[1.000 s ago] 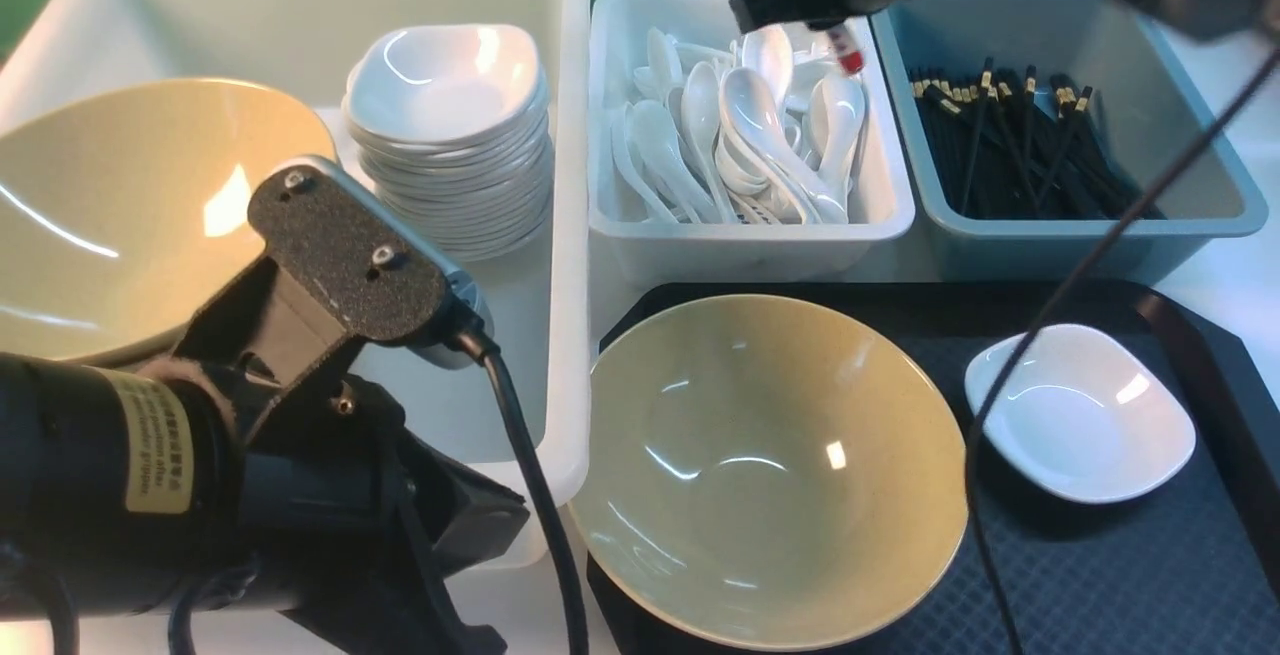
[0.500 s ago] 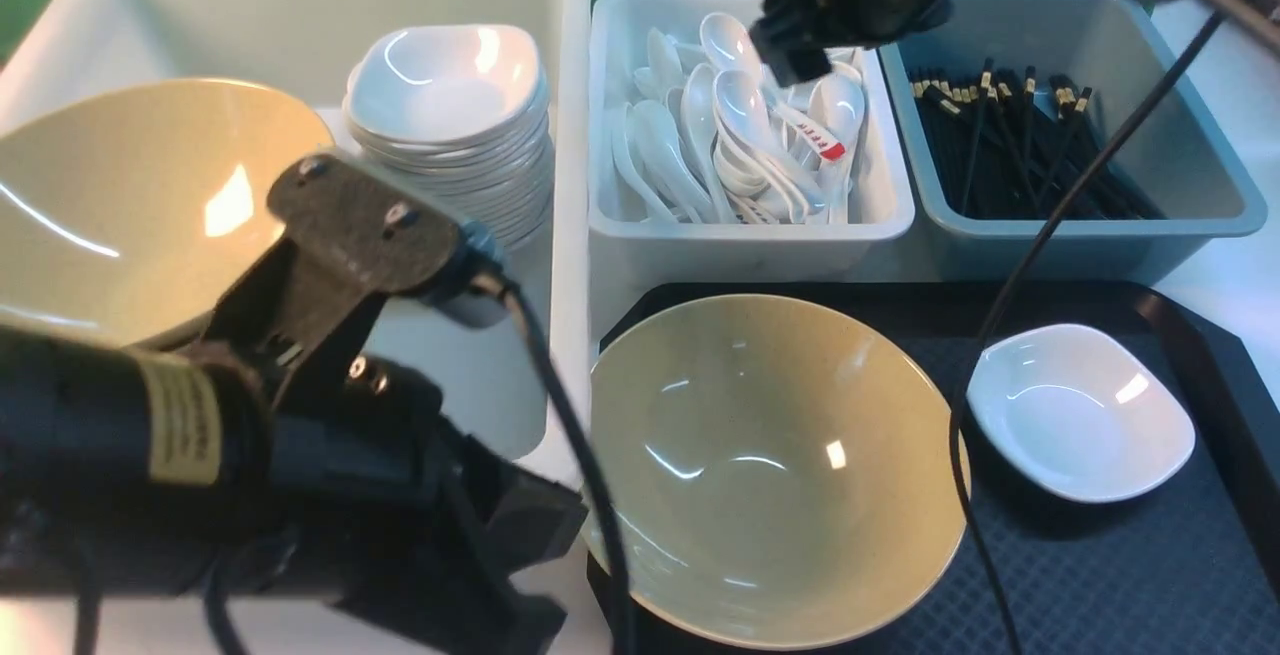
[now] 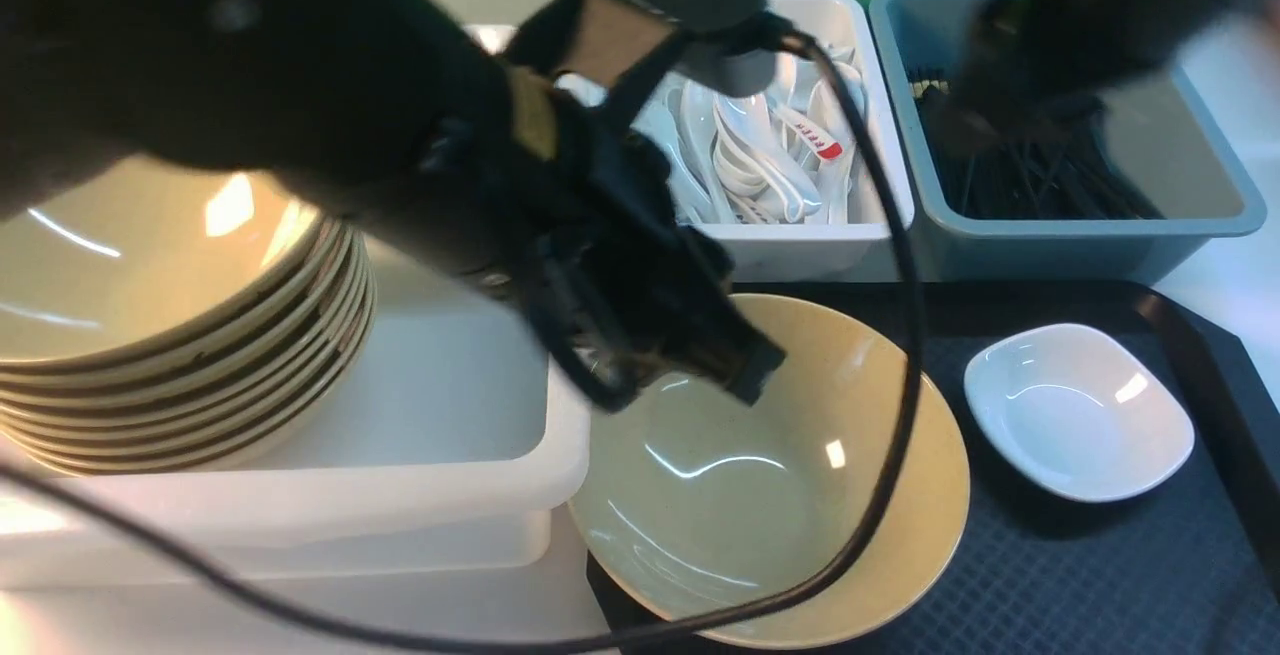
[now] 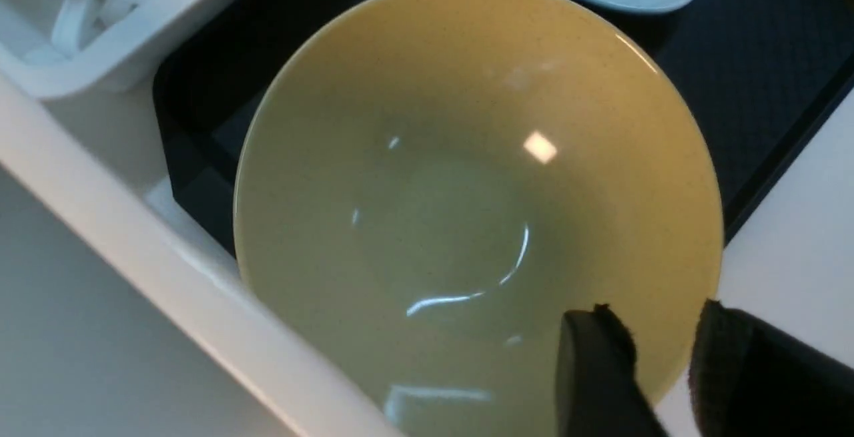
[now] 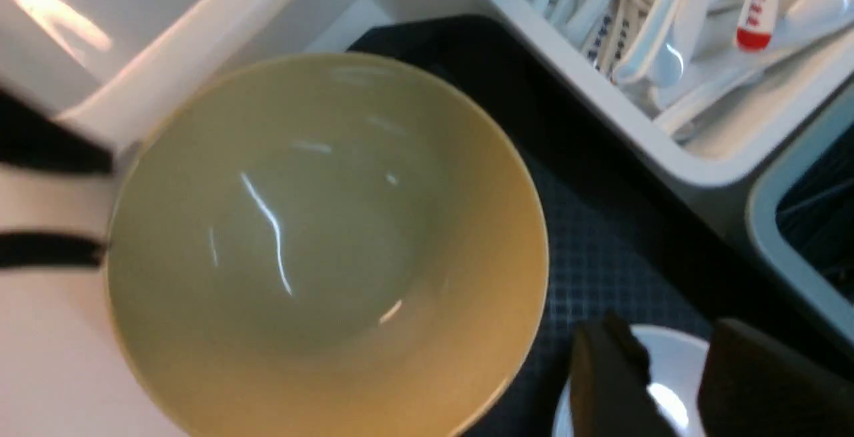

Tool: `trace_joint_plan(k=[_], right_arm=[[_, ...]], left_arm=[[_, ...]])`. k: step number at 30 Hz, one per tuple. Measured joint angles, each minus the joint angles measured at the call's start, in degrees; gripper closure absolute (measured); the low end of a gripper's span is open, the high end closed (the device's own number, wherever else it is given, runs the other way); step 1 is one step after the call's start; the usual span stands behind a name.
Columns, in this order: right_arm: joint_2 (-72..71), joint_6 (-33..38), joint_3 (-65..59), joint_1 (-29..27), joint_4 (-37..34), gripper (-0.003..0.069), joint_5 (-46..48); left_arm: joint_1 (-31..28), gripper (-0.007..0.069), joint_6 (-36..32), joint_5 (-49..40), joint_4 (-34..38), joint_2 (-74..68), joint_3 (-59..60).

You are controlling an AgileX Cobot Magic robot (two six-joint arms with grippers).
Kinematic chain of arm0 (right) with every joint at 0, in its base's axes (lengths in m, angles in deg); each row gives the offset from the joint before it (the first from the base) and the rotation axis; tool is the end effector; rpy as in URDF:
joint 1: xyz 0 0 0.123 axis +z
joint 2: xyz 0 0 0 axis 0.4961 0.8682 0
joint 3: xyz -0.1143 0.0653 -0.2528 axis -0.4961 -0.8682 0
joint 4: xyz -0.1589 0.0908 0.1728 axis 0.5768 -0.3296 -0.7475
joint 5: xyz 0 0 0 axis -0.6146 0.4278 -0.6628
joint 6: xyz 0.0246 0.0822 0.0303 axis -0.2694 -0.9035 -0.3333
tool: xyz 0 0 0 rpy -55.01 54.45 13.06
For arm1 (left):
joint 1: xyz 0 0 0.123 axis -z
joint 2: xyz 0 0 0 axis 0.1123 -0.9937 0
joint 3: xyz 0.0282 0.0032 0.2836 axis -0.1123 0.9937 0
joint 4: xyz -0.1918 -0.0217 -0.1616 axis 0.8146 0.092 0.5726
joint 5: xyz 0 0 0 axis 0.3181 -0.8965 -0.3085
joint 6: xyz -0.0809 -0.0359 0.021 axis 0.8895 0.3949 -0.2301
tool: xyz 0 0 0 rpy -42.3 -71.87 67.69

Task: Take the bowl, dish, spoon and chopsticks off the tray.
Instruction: Use the left arm to grab the yellow noodle bowl on the left

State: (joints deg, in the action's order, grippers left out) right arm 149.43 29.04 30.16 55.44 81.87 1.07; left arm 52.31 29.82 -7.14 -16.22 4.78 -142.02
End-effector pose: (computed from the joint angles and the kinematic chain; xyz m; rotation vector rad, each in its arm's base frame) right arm 0.2461 0.1254 0.4078 -0.8718 2.3931 0.1750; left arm 0.2067 -0.2243 0.3621 1.0048 2.4049 -0.4243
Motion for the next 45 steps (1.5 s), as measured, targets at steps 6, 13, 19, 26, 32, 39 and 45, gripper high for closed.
trace_joint_plan(k=[6, 13, 19, 26, 32, 39, 45], right_arm=[[-16.37, -2.45, -21.15, 0.0, -1.04, 0.0501, -8.28], [-27.21, -3.14, -35.54, 0.0, -1.64, 0.0503, -9.8], [-29.12, -4.37, -38.26, 0.0, -1.75, 0.0503, -7.89], [-29.16, -4.31, -38.38, 0.0, -1.75, 0.0498, -8.03], [-29.16, -2.78, -38.38, 0.0, -1.75, 0.0491, -9.12], [-29.16, -2.21, -38.38, 0.0, -1.75, 0.0487, -10.7], [-29.16, -1.6, -38.38, 0.0, -1.75, 0.048, -11.03]], left_arm=[[0.0, 0.0202, -1.15, -7.68, -5.03, -12.66, -10.61], [-3.44, 0.0156, -1.67, -12.24, -7.98, -24.83, -21.99], [-9.89, 0.0156, -6.61, -12.26, -4.76, -30.39, -26.17], [-11.25, 0.0156, -13.77, -11.79, -2.28, -34.02, -26.27], [-10.98, 0.0156, -16.49, -8.28, -0.05, -36.08, -26.38], [-10.98, 0.0221, -16.79, -6.61, 1.48, -39.49, -26.43], [-10.98, 0.0536, -17.33, -8.59, 5.07, -40.81, -26.94]])
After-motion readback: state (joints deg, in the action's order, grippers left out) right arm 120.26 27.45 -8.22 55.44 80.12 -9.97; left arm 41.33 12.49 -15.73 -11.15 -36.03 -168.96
